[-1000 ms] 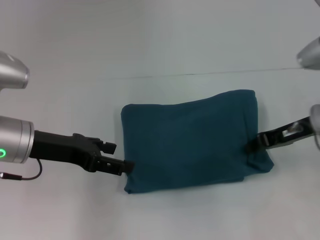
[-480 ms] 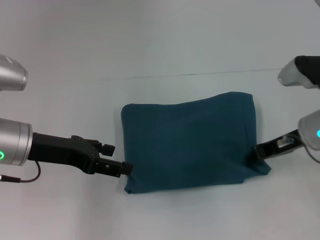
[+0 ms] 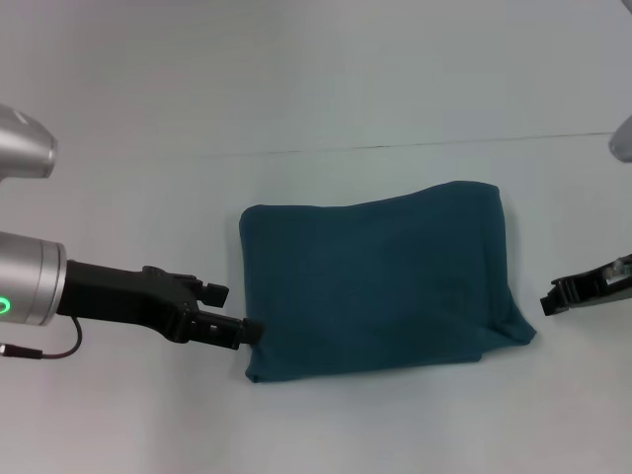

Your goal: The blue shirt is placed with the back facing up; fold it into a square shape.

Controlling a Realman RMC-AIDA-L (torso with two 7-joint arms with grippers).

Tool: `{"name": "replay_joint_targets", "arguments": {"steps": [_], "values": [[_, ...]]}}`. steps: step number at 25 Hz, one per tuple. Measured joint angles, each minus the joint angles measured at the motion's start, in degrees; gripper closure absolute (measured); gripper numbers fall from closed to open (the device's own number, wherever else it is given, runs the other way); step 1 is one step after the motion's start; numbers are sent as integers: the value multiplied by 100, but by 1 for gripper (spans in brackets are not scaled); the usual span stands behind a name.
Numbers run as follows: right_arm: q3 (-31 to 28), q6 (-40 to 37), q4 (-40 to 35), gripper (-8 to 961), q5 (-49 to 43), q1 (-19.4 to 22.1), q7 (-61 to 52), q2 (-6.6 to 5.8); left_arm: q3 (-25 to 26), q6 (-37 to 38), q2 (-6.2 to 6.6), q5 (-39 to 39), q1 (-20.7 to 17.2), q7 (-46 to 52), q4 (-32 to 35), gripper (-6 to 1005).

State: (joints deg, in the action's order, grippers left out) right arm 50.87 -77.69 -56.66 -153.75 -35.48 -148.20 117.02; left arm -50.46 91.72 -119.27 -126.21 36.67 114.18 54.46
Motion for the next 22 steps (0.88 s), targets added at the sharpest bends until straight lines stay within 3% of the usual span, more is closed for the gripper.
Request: {"name": "replay_joint_targets", "arguments": {"steps": [7, 18, 22], "values": [[-220, -711, -415, 945, 470, -3, 253, 80, -14, -6, 0, 0, -4, 27, 4, 94], [21, -808, -444, 892, -263, -177, 60, 194, -8, -5, 0, 0, -6, 28, 0, 94], [28, -769, -436, 737, -256, -223, 138, 236, -22, -5, 0, 0, 9, 24, -8, 94]]}}
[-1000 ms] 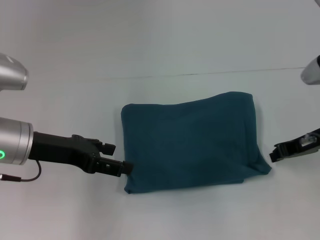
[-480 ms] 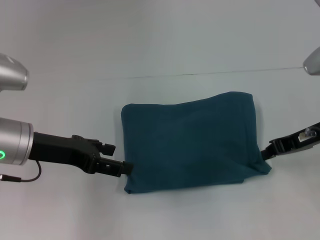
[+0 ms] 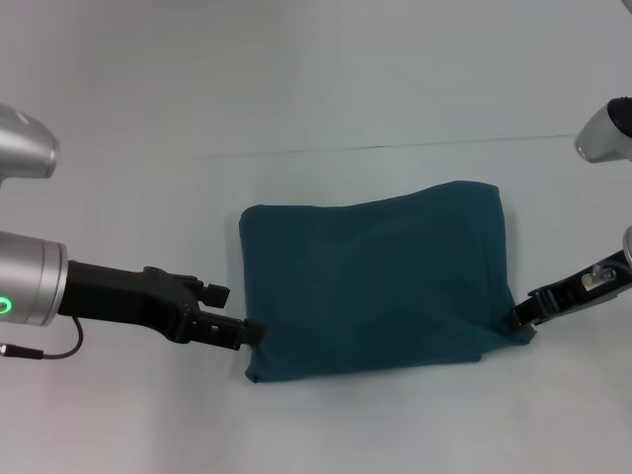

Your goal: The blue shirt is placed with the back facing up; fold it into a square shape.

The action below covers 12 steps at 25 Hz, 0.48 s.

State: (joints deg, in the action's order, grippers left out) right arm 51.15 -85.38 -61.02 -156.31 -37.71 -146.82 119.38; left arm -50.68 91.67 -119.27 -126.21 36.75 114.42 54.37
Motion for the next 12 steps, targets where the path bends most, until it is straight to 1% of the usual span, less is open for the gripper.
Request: {"name": "replay_joint_targets", "arguments": {"steps": [2, 7, 12], "values": [[2, 0, 0, 659, 13, -13, 22, 5, -2, 0, 0, 0, 1, 0, 0, 94], [11, 8, 74, 559, 20, -52, 75, 8, 7, 0, 0, 0, -11, -1, 4, 94], [82, 93, 183, 558, 22, -72, 91, 18, -7, -34, 0, 0, -6, -14, -3, 94]]}}
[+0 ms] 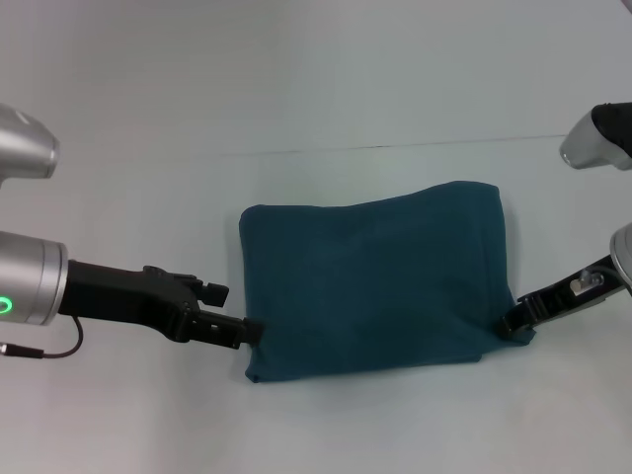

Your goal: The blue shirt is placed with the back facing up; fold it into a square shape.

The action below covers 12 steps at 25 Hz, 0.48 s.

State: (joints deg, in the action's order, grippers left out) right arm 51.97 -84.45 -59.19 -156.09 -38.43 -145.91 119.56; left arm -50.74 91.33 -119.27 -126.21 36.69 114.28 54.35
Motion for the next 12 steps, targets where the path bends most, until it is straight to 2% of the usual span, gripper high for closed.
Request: {"name": "replay_joint_targets", "arguments": {"steps": [6, 12], "values": [[42, 89, 135, 559, -1, -22, 7, -1, -5, -24, 0, 0, 7, -14, -18, 94], [33, 127, 168, 686, 0, -17, 27, -3, -6, -33, 0, 0, 3, -22, -21, 94]]}}
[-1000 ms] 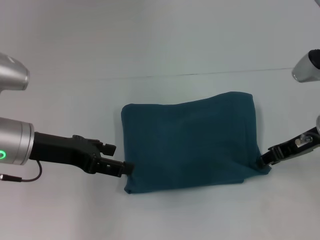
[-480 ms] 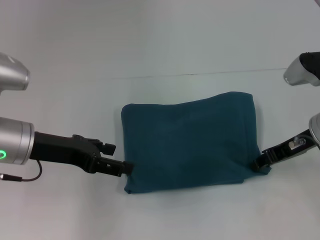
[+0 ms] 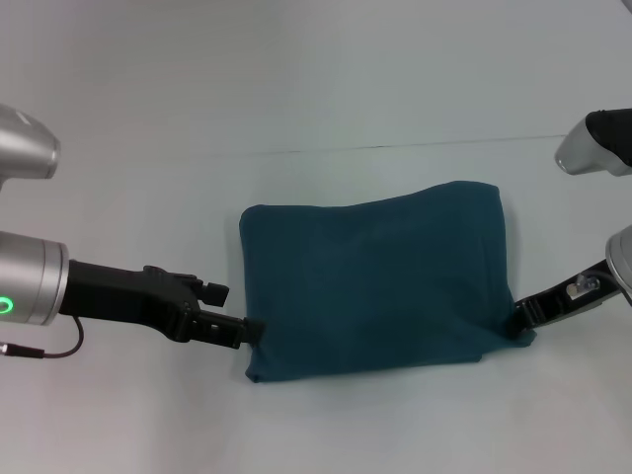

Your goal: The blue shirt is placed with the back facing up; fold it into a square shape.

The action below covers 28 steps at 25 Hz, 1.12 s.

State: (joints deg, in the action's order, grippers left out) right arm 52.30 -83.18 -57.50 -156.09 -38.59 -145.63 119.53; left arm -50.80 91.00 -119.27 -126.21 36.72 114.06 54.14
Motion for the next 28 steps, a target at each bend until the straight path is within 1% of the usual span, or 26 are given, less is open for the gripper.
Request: {"name": "replay_joint_targets", "arguments": {"steps": [2, 8, 12, 15, 21, 24, 25, 28], "values": [[-22, 16, 1, 728, 0, 18, -11, -2, 0, -4, 0, 0, 1, -3, 0, 94], [-297, 71, 3, 944, 0, 89, -58, -17, 0, -48, 0, 0, 7, -5, 0, 94], [-641, 124, 36, 948, 0, 150, -60, -18, 0, -75, 0, 0, 23, -14, 0, 94], [-734, 153, 137, 948, 0, 162, -57, -21, 0, -79, 1, 0, 28, -15, 0, 94], [-797, 224, 410, 949, 0, 158, -126, -69, 1, -84, 8, 0, 30, -16, 0, 94], [-922, 239, 497, 949, 1, 159, -200, -84, 0, -84, 9, 0, 28, -16, 0, 94], [-980, 231, 550, 922, -1, 159, -213, -100, 1, -84, 9, 0, 28, -15, 0, 94], [-1064, 170, 734, 842, -4, 172, -219, -199, 0, -83, 10, 0, 19, -16, 0, 94]]}}
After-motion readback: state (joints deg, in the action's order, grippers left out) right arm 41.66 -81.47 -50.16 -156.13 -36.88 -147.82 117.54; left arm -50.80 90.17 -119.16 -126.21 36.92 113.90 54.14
